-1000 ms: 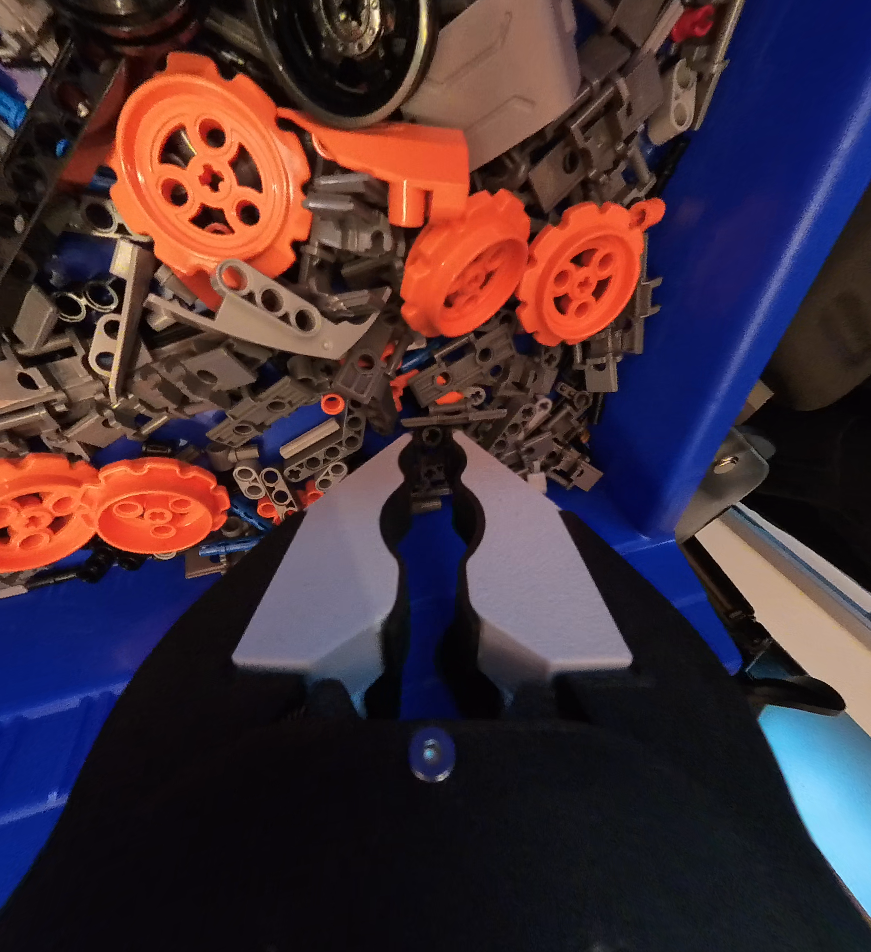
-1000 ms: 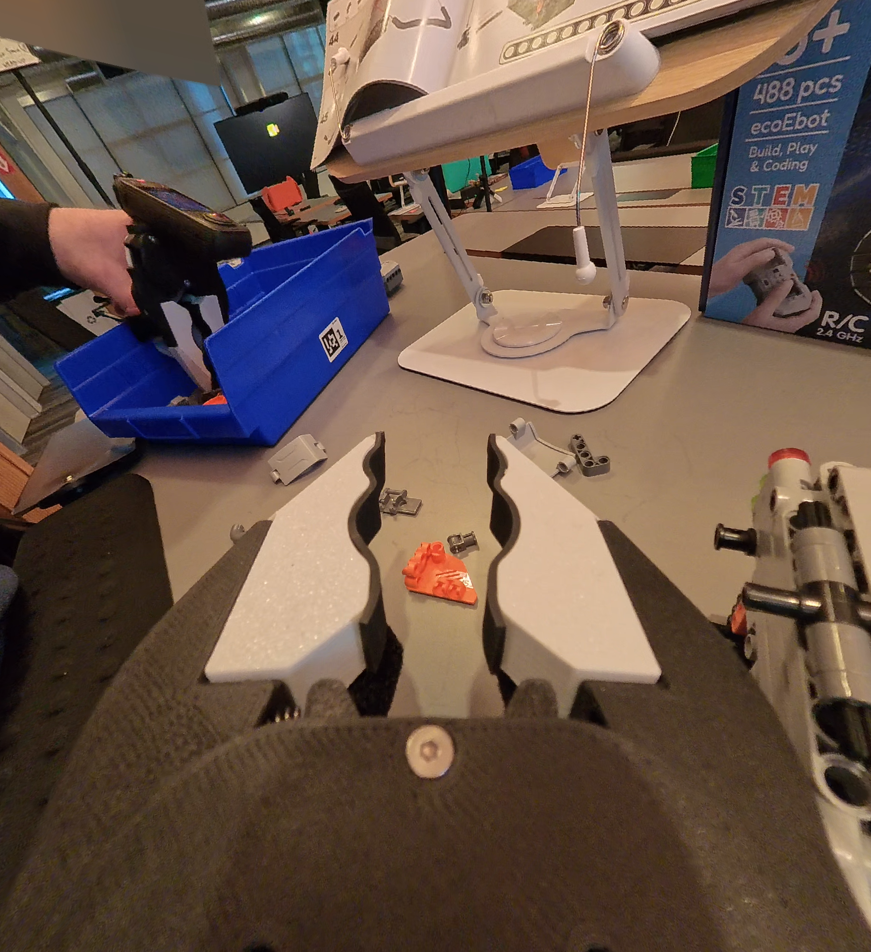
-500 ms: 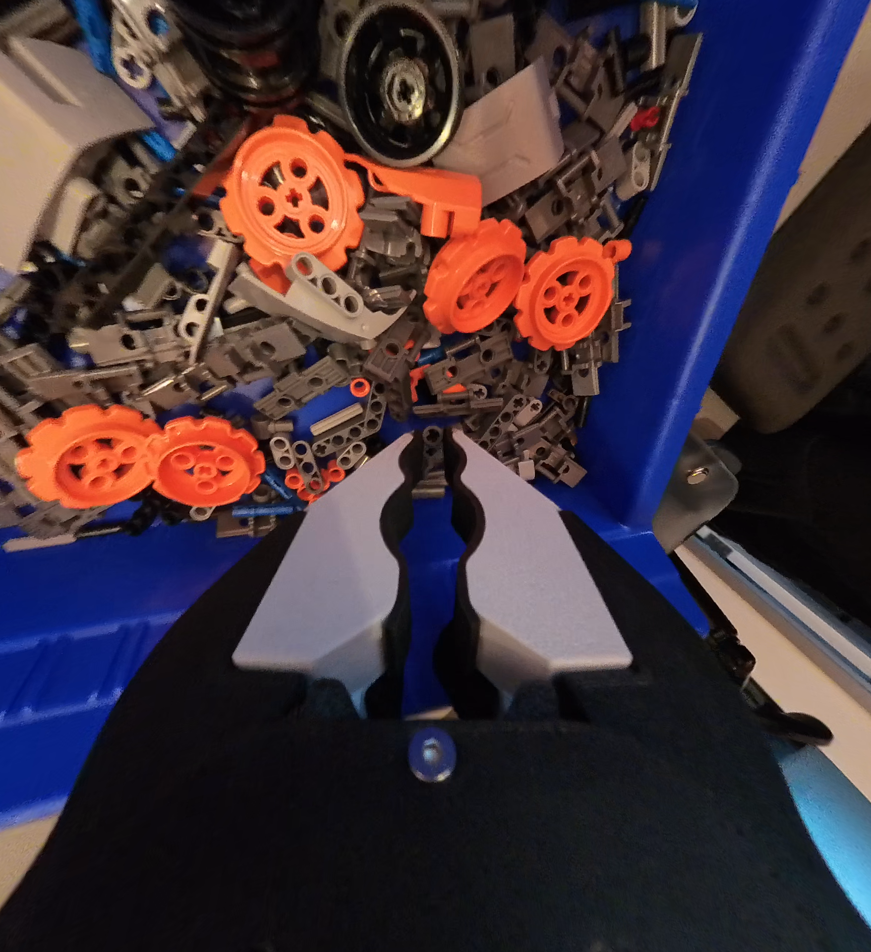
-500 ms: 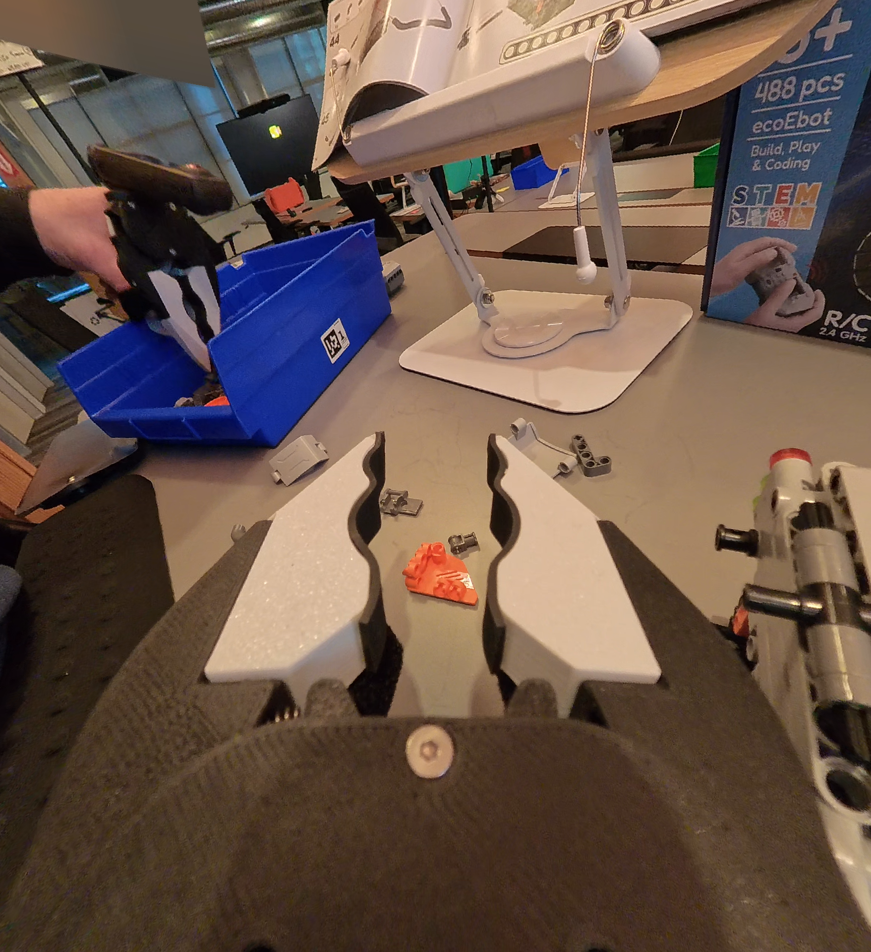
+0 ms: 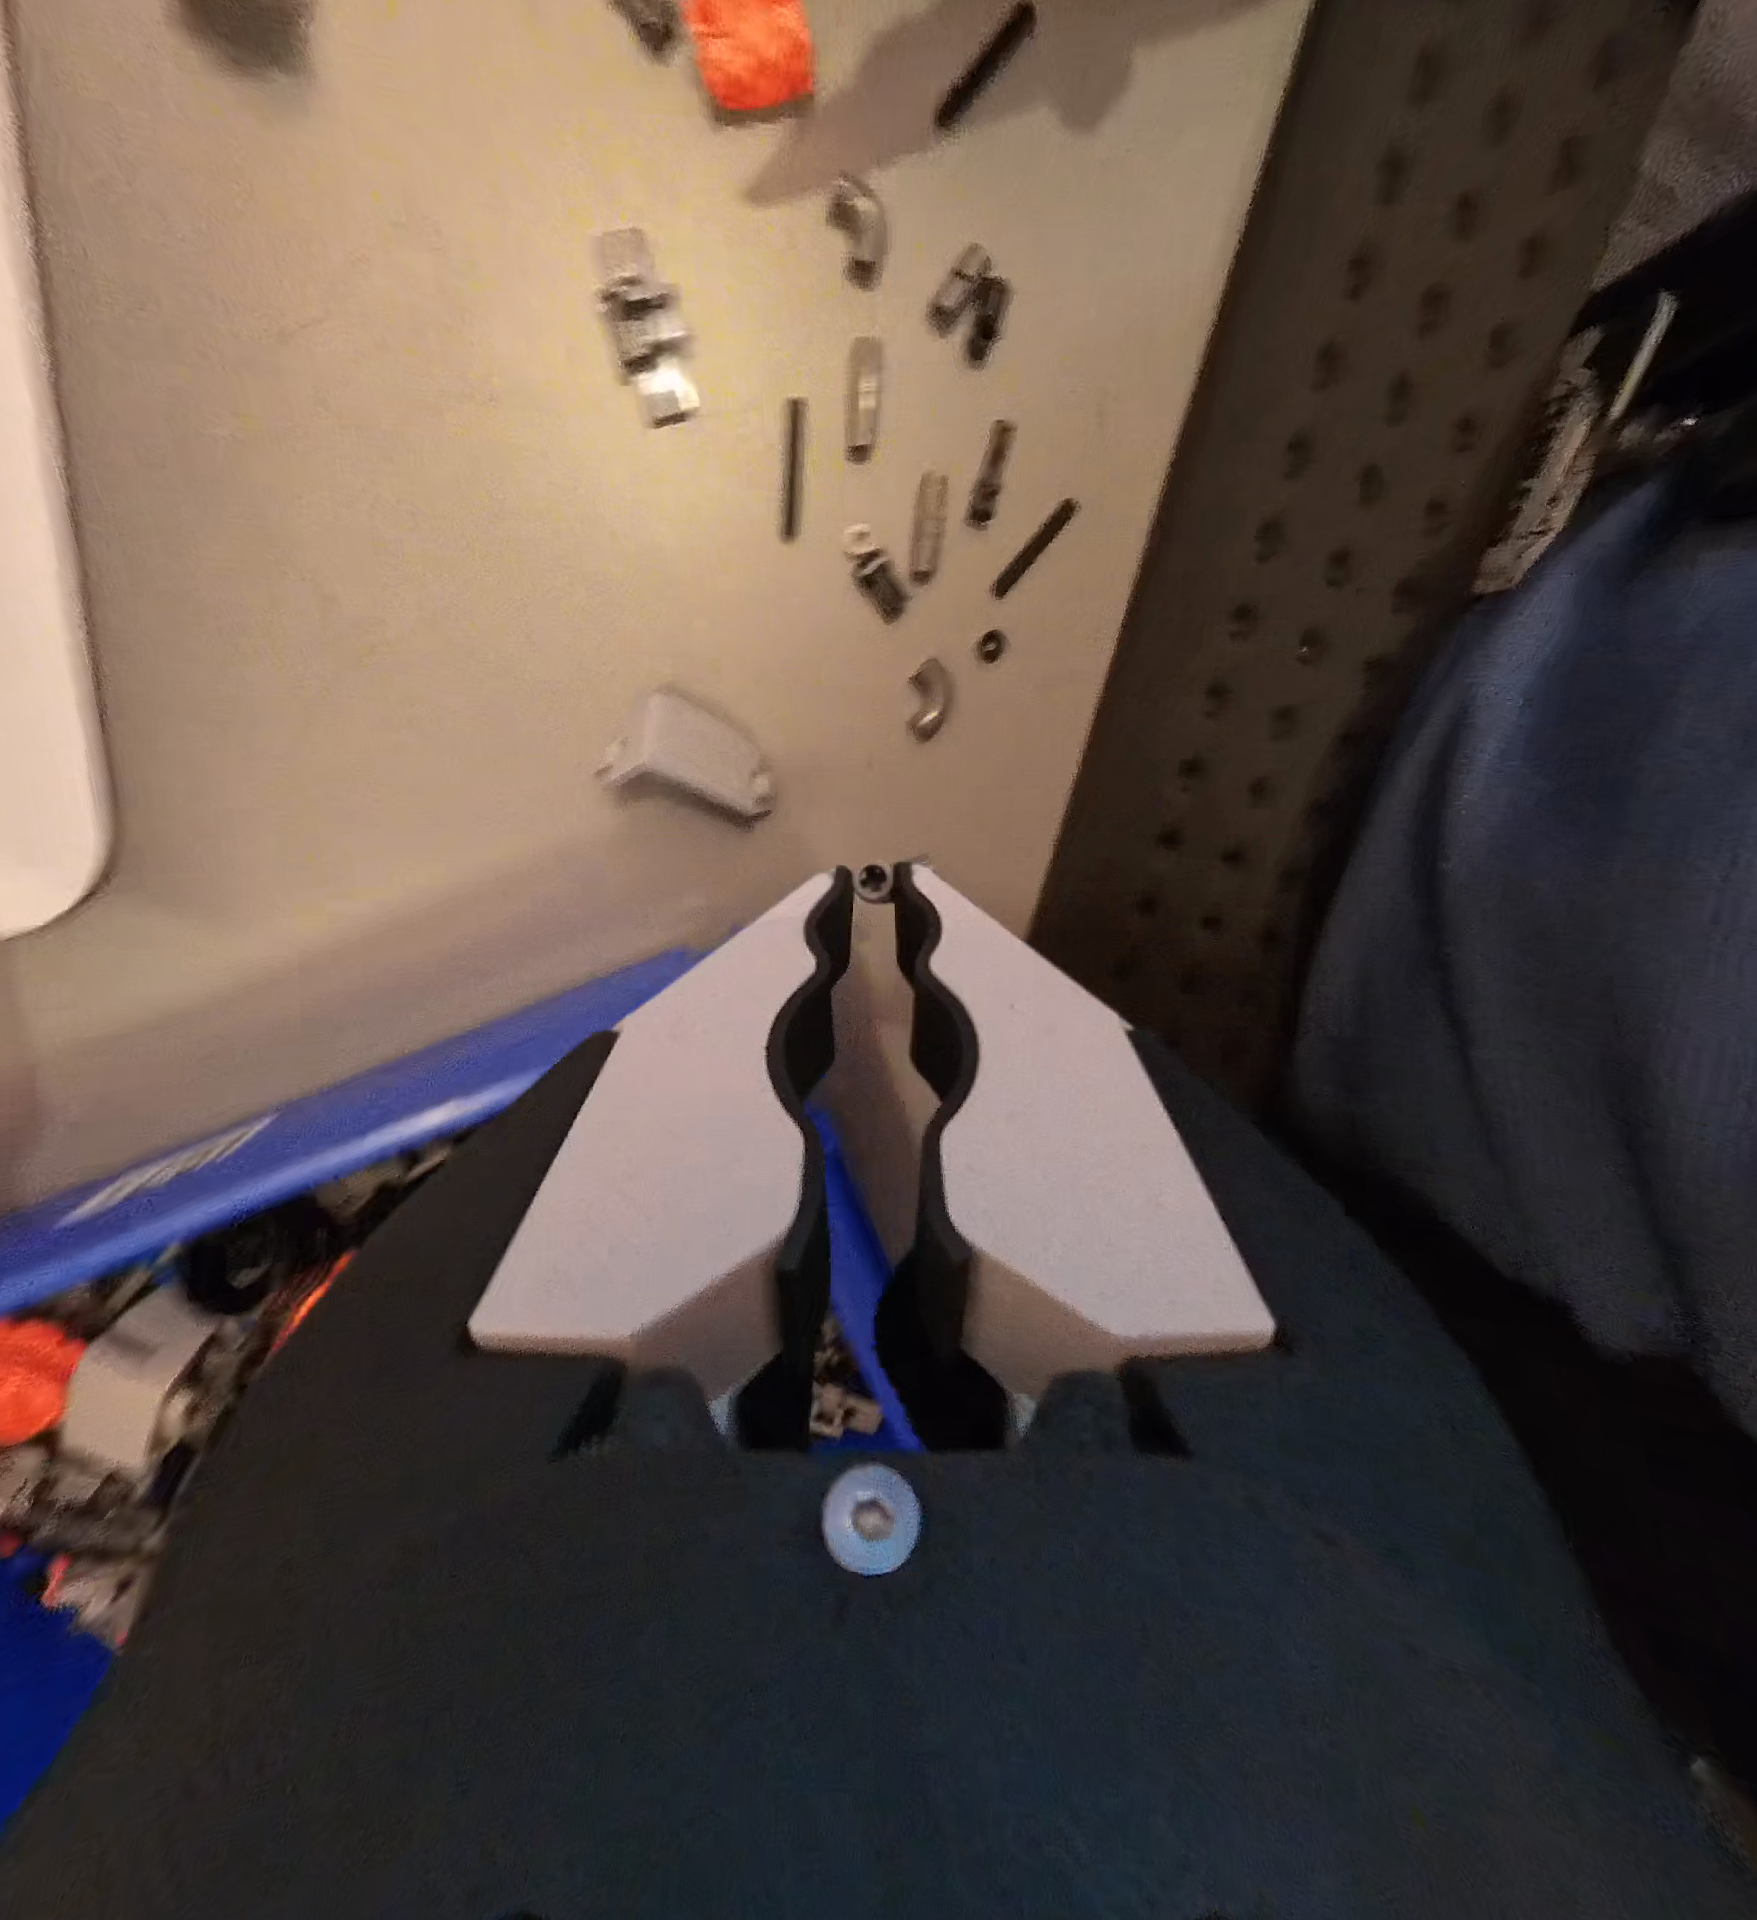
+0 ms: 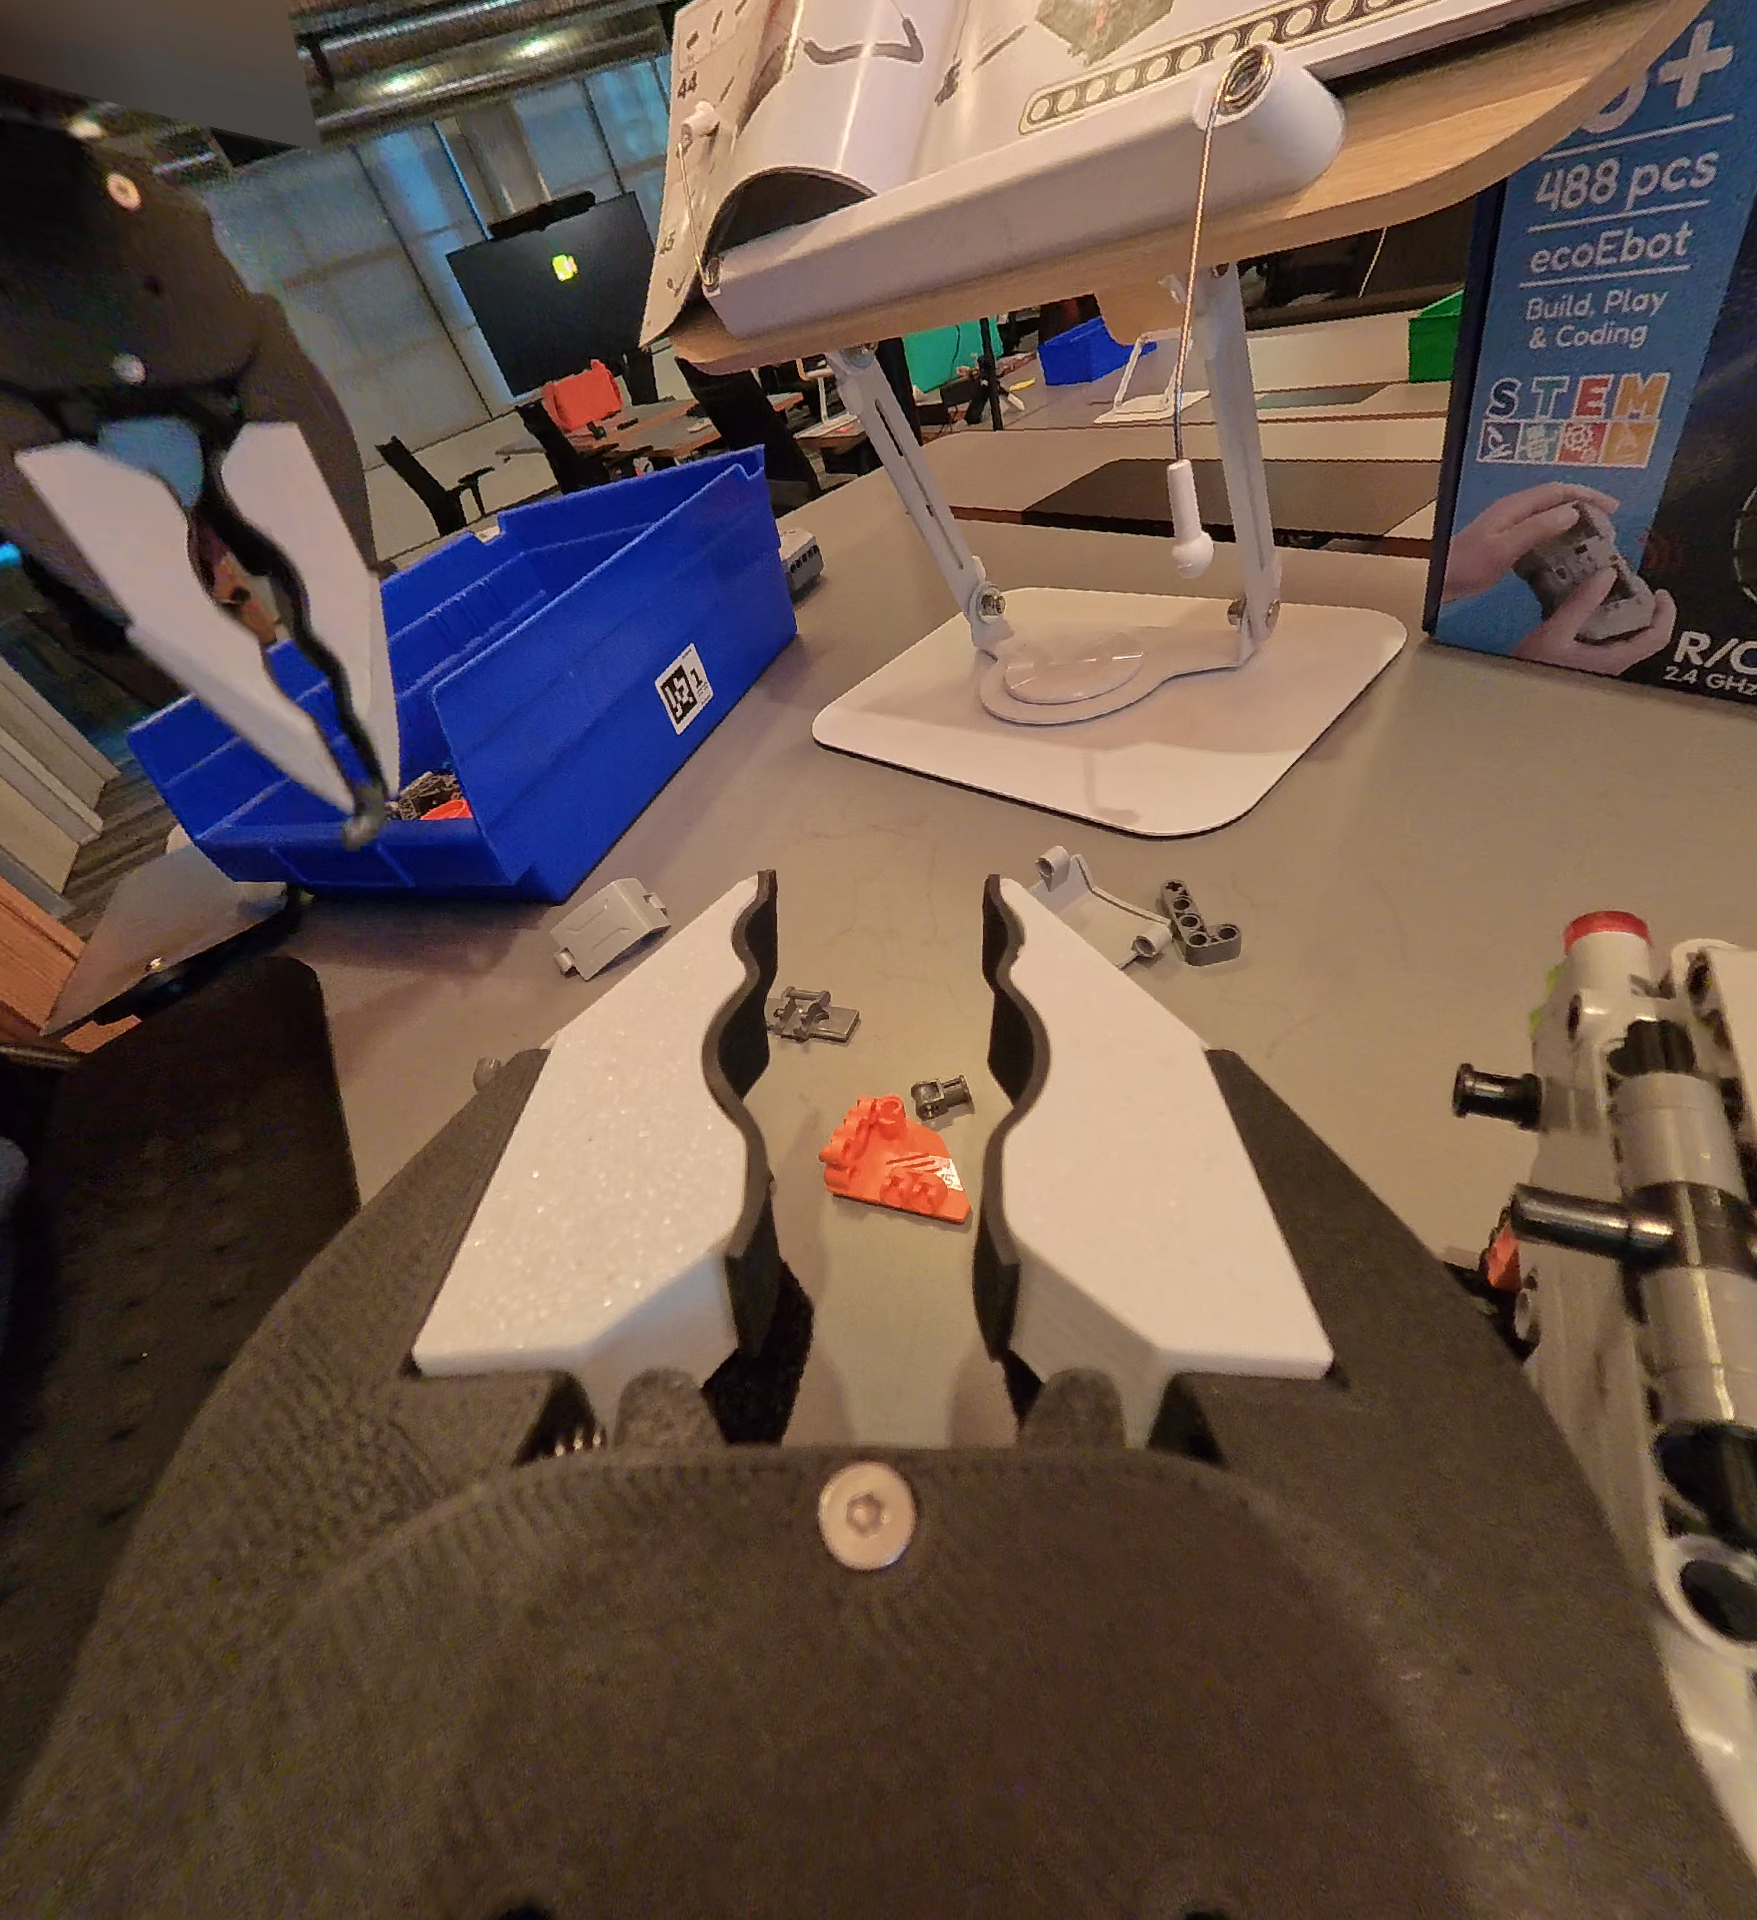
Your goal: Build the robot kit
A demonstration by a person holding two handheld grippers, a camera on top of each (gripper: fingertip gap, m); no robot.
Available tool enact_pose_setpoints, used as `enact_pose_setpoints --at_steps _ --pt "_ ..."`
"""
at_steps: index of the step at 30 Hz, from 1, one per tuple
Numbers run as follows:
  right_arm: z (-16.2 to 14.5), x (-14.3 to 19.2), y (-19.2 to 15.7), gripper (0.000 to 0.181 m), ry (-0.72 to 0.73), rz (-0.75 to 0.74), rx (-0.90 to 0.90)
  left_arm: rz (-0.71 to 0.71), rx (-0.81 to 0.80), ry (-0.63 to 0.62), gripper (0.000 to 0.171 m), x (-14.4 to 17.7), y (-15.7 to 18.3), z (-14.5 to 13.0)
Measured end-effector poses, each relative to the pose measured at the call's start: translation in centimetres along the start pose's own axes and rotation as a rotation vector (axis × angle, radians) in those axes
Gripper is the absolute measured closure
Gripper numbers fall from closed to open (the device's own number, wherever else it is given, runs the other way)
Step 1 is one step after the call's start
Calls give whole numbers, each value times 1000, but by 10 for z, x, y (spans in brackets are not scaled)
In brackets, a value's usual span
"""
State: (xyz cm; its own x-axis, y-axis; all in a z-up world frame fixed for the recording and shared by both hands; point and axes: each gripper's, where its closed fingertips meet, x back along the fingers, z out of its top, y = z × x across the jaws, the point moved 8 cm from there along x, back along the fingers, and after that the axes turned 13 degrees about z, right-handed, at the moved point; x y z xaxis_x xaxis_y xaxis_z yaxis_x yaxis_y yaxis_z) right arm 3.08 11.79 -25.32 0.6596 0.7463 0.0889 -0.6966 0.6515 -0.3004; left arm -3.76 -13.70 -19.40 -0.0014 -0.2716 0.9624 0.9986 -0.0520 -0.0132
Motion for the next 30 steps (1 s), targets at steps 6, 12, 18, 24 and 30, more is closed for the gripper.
enact_pose_setpoints --at_steps 6,12,18,24,30 --pt "1 0 -1 144 5 10 1 -63 -58 -121 166 -52 42 19" --pt "2 1 -2 144 14 15 4 49 -75 -146 166 -79 44 18" --pt "3 2 -2 144 24 18 4 70 -92 -96 152 -61 44 16" --pt "4 4 -2 144 45 24 2 135 92 -88 154 33 -22 -43" --pt "6 6 -3 144 69 36 0 146 218 -448 142 41 -80 -161"
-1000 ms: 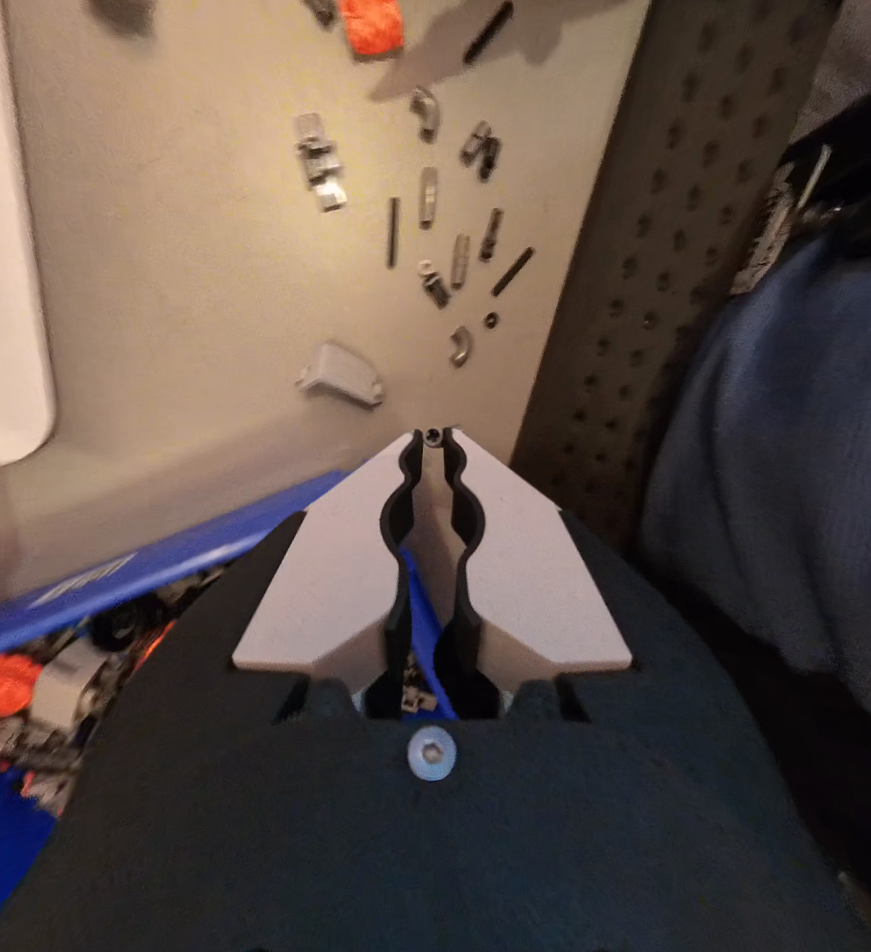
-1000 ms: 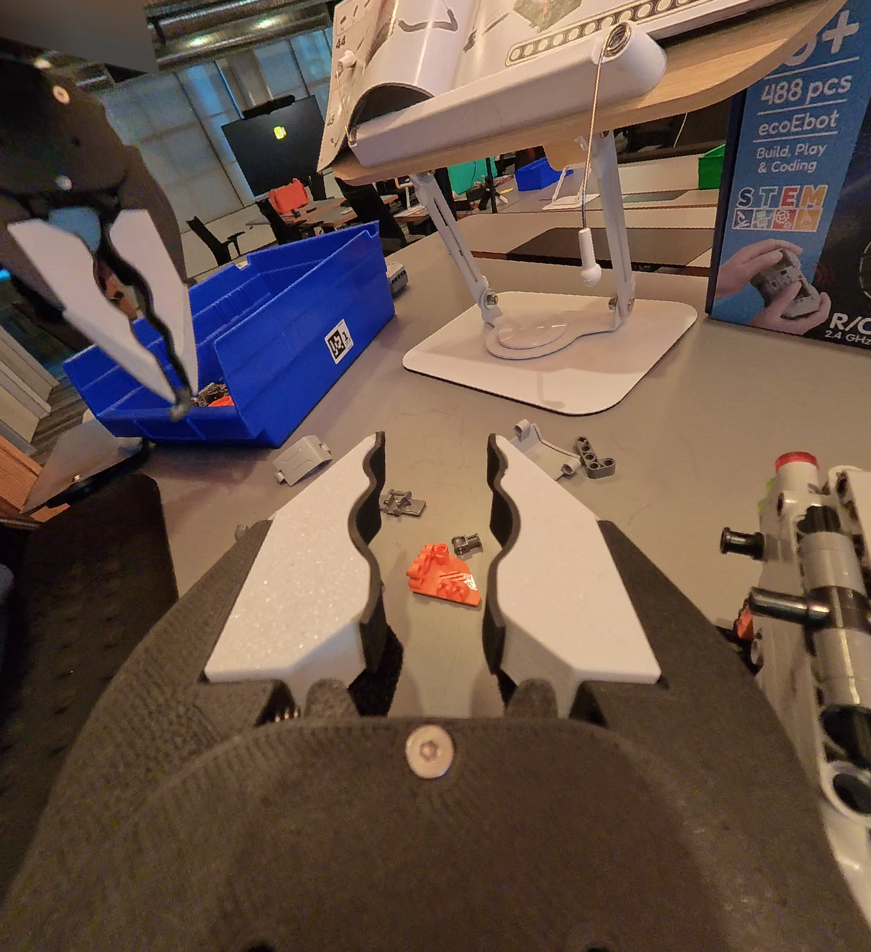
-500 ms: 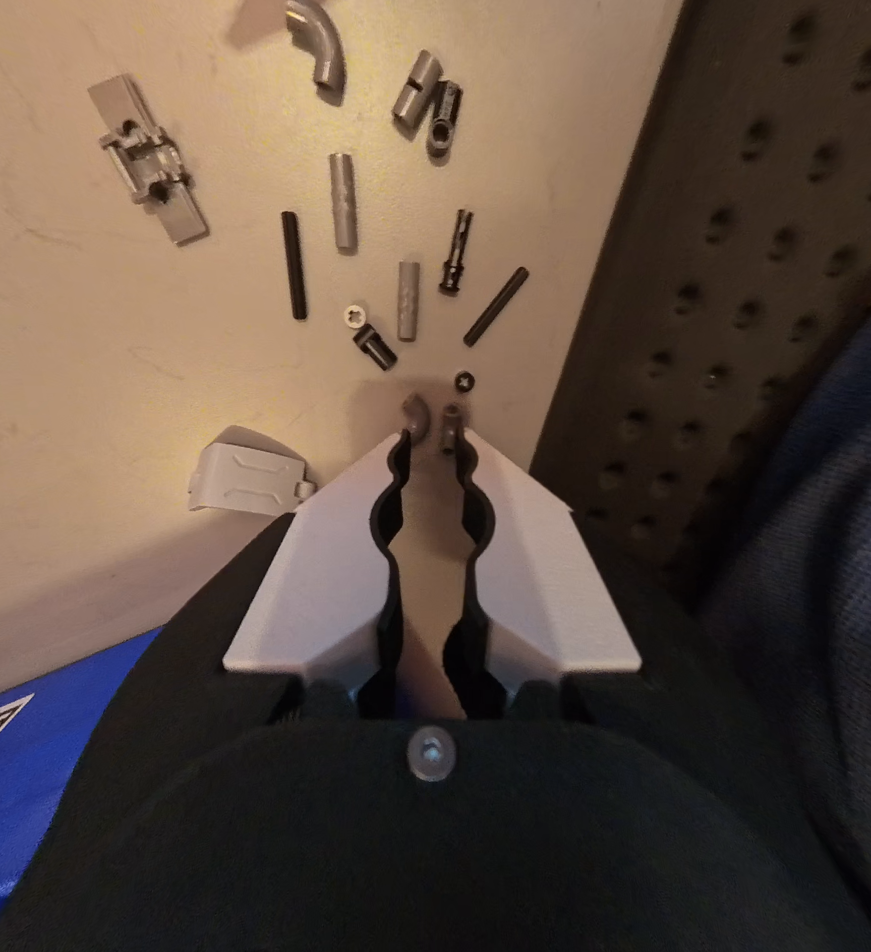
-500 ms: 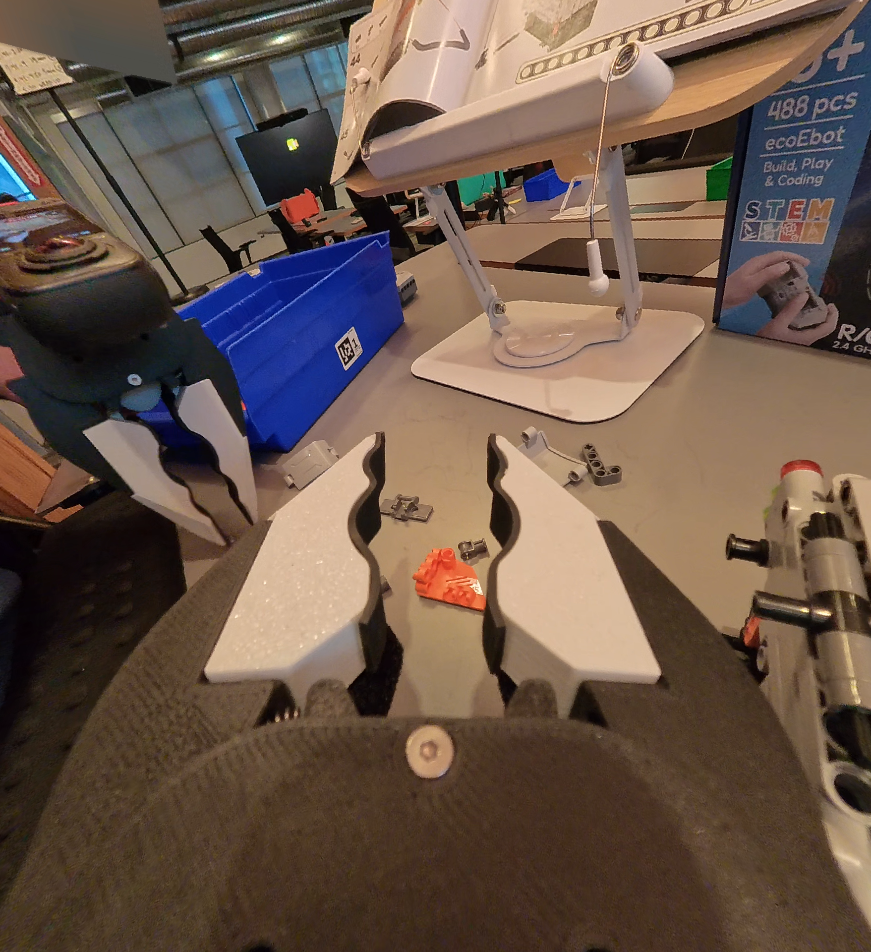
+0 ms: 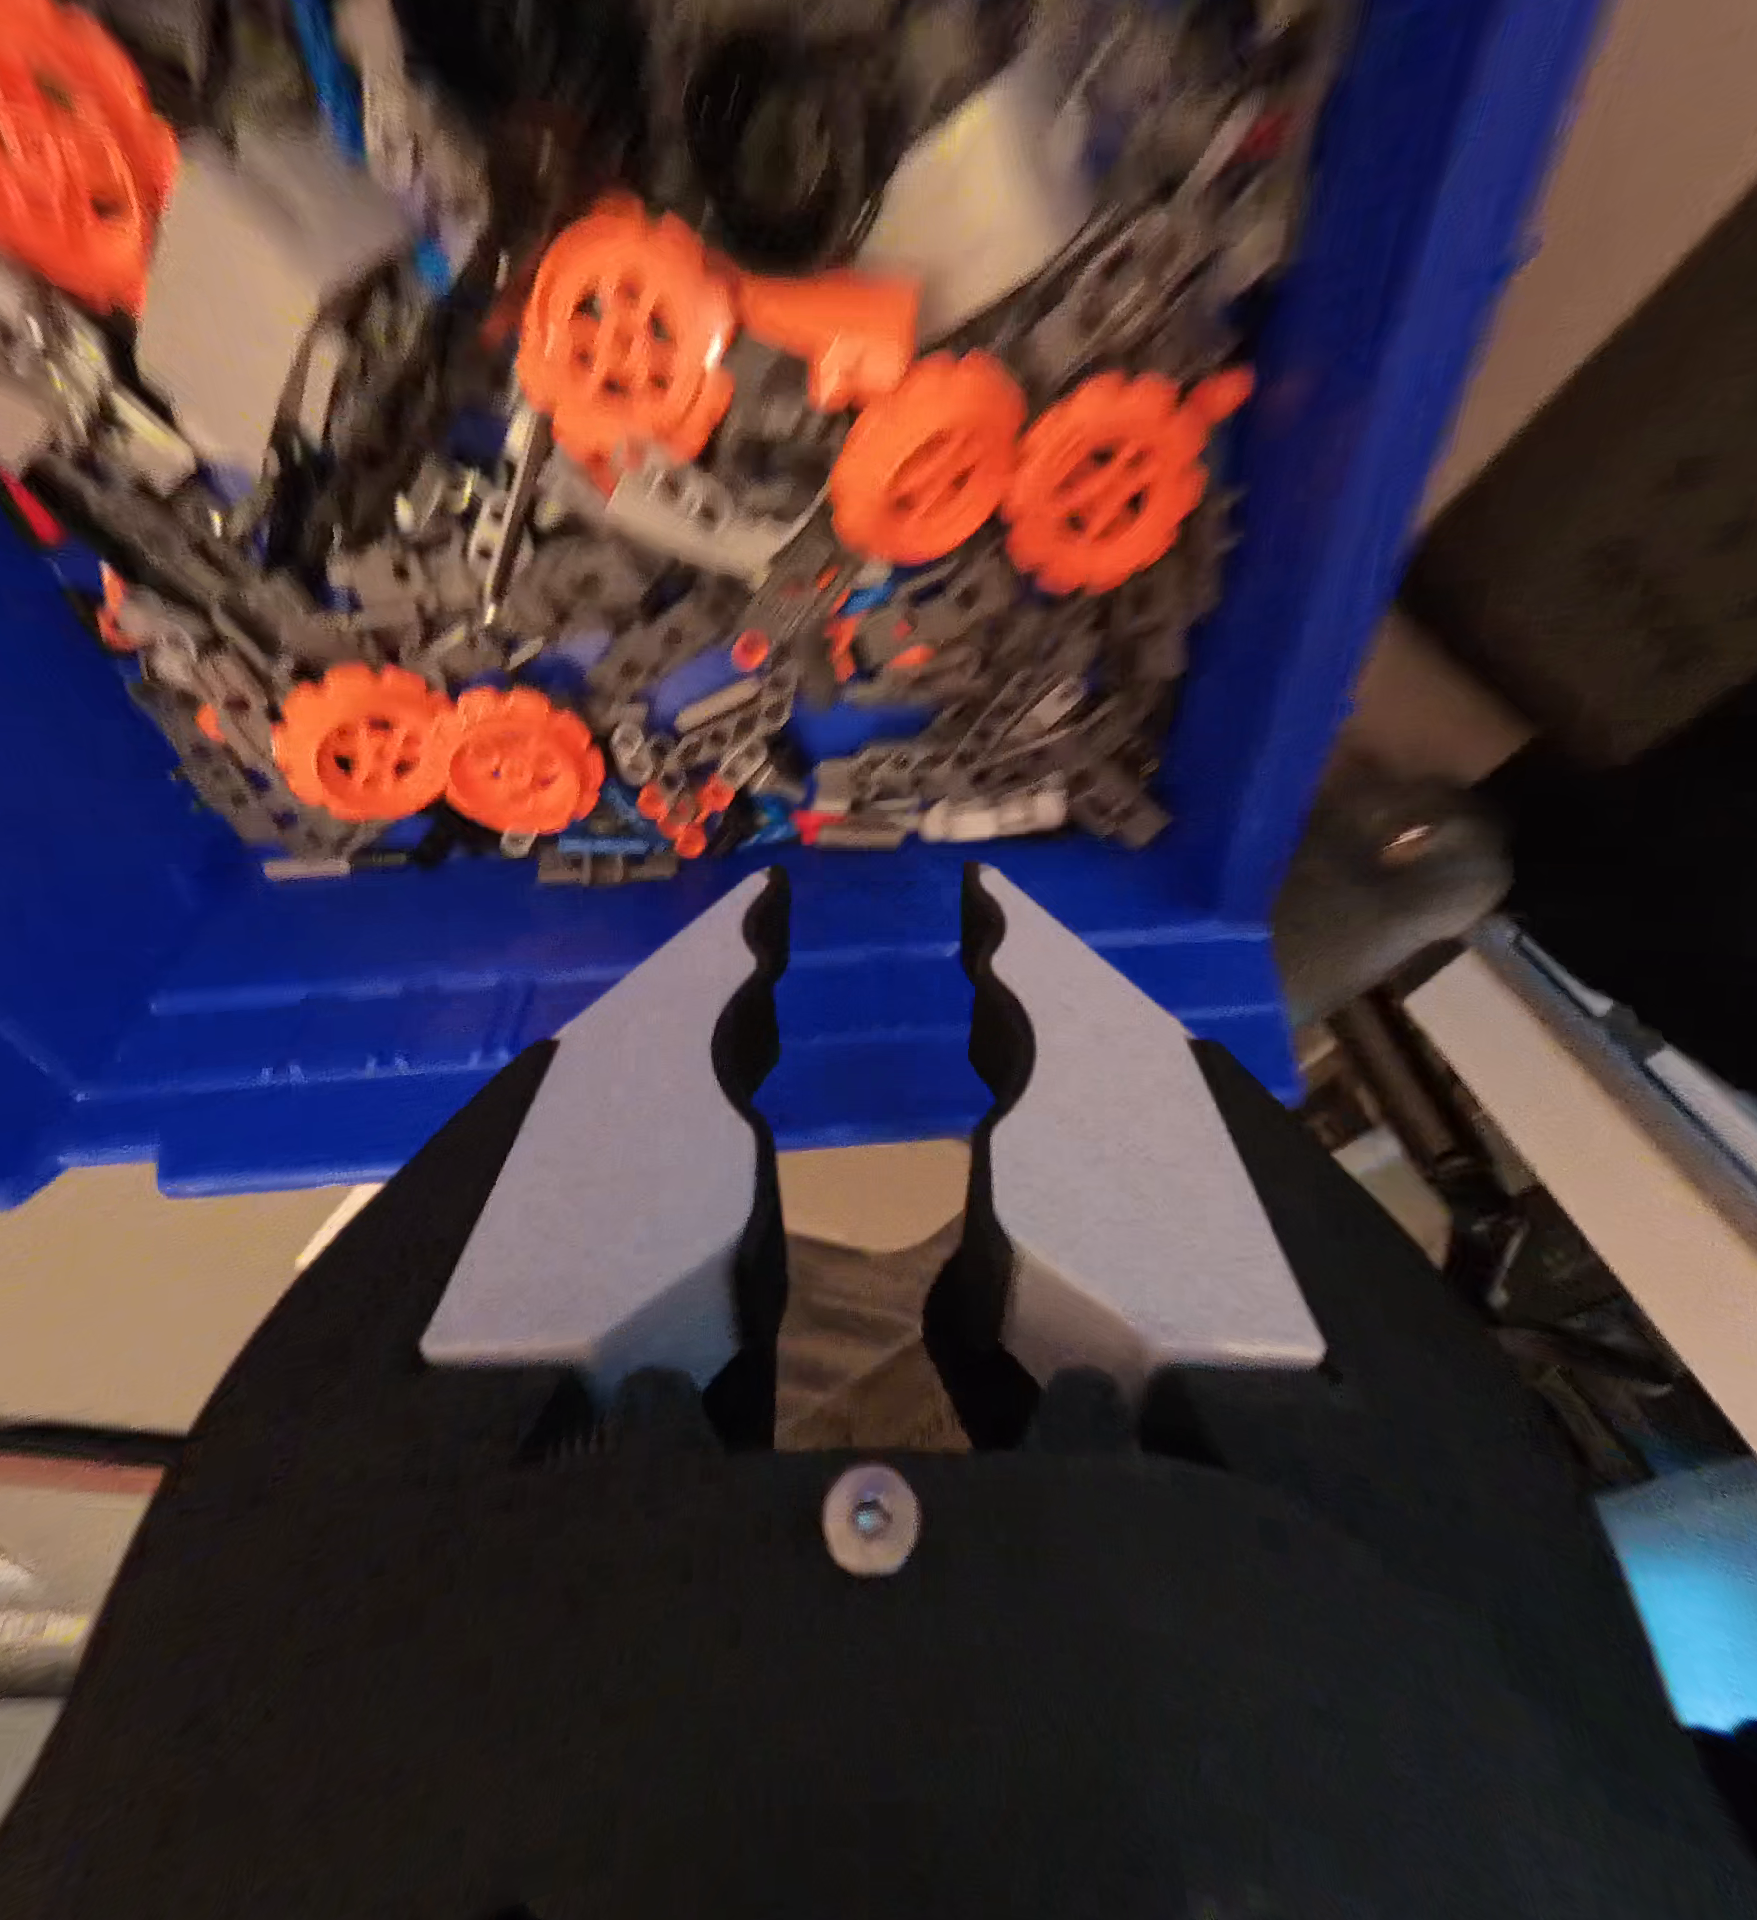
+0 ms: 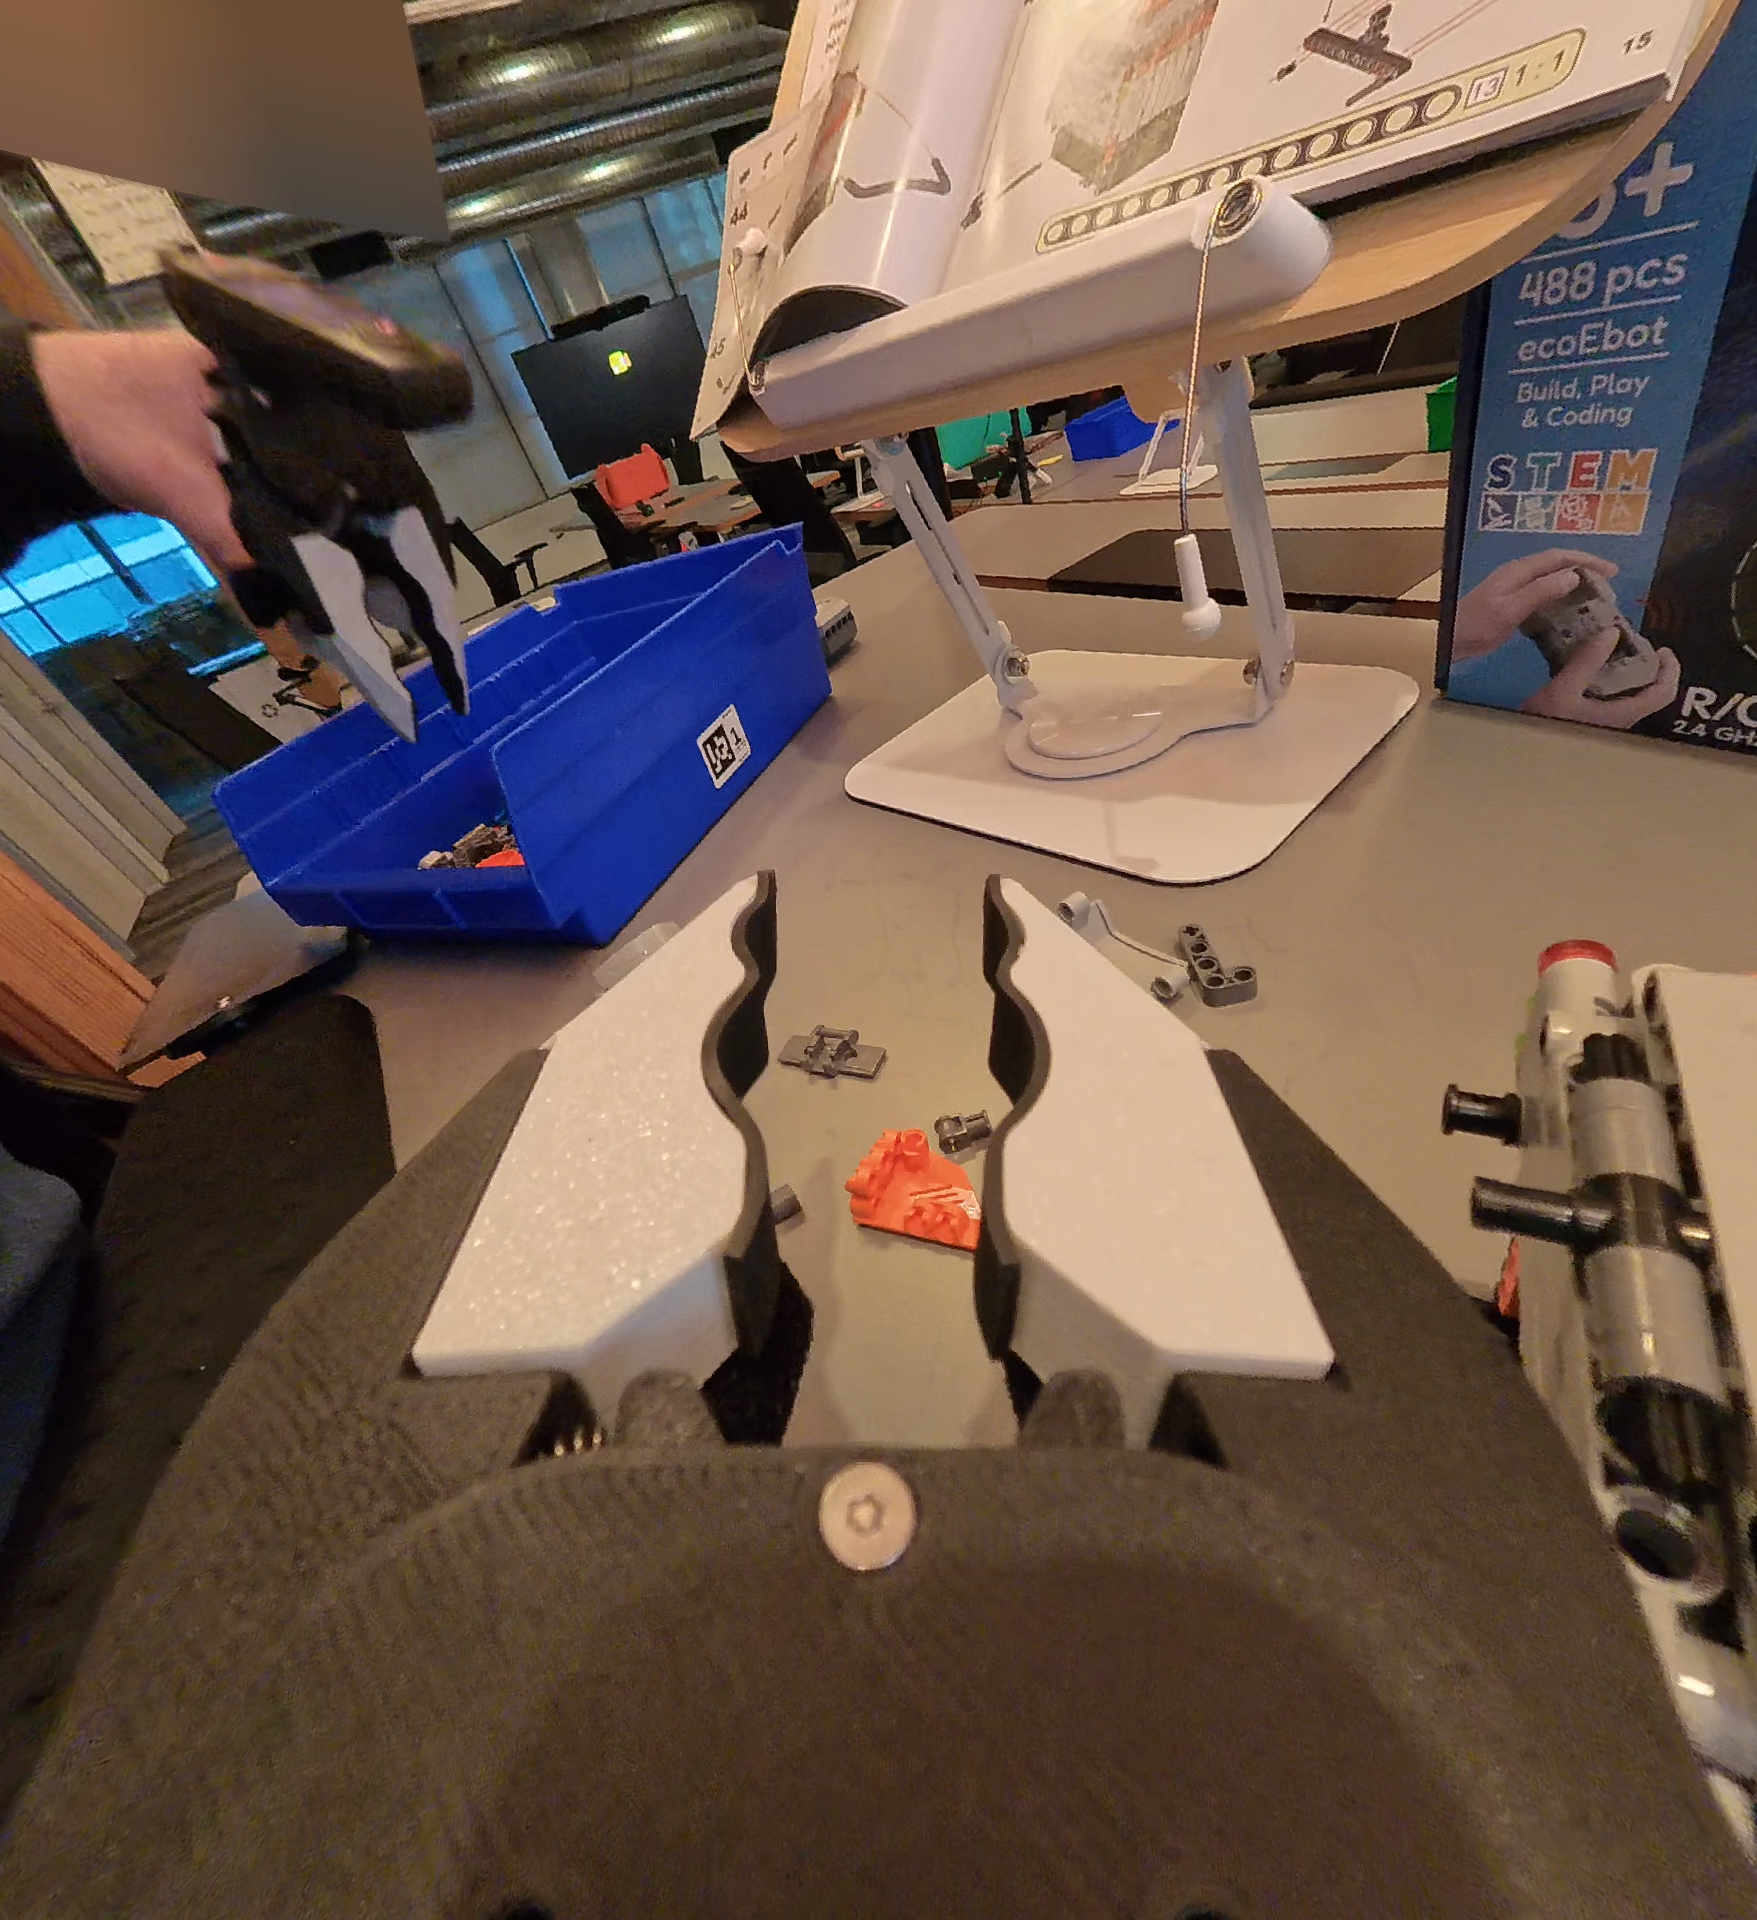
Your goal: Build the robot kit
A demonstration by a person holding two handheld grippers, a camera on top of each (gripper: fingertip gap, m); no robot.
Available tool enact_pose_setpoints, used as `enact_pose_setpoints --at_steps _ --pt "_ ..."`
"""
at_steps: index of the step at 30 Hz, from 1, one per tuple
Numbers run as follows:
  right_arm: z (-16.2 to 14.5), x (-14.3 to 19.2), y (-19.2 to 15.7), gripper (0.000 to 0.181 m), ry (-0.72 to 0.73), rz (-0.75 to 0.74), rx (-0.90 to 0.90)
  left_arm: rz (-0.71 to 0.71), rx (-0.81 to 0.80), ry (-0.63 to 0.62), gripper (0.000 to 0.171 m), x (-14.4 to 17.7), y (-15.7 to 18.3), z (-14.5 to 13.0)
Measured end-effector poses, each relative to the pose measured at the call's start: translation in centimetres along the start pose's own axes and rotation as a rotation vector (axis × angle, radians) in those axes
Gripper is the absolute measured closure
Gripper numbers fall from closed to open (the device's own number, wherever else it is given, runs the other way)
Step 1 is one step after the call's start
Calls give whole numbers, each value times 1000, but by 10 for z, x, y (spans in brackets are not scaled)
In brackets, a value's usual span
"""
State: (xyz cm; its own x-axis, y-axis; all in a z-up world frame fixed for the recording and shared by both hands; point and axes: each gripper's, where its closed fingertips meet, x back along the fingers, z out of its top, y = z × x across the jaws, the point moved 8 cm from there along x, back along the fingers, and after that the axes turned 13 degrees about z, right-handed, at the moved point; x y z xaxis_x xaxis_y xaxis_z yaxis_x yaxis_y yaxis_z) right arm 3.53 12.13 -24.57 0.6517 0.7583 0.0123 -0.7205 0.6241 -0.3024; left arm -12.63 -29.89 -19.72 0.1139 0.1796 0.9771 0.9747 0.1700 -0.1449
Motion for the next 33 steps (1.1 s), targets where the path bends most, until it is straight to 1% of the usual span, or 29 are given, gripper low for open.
enact_pose_setpoints --at_steps 2,3,5,7,9,12,14,19,22,24,25,27,29,33 --pt "0 1 0 144 6 3 -1 -62 4 -72 139 -20 -4 -10" --pt "1 1 -1 144 6 3 -1 -27 -13 -111 140 -29 -7 -12" --pt "1 1 -1 144 9 2 1 -63 -60 -147 140 -41 1 -10" --pt "1 1 -1 144 11 2 0 -46 -108 -191 140 -51 7 -7" --pt "1 1 -1 144 11 4 1 -66 -126 -195 140 -57 12 -2" --pt "1 2 -1 144 16 5 0 -52 -184 -260 140 -69 16 1" --pt "1 2 -1 144 17 7 0 -55 -191 -301 140 -76 16 2" --pt "2 3 -1 144 24 9 -1 -54 -210 -375 142 -81 15 3" --pt "2 3 -1 144 28 10 -1 -76 -206 -394 150 -82 16 4" --pt "2 3 -1 144 30 10 -2 -50 -224 -394 157 -81 15 3" --pt "2 3 -1 144 31 10 -2 -52 -216 -394 159 -80 14 3" --pt "3 4 -1 144 33 11 -2 -40 -223 -373 168 -76 12 3" --pt "3 4 -1 144 35 11 -2 -62 -203 -343 169 -72 12 2" --pt "3 4 -1 144 38 14 -2 -61 -159 -289 168 -63 9 -2"
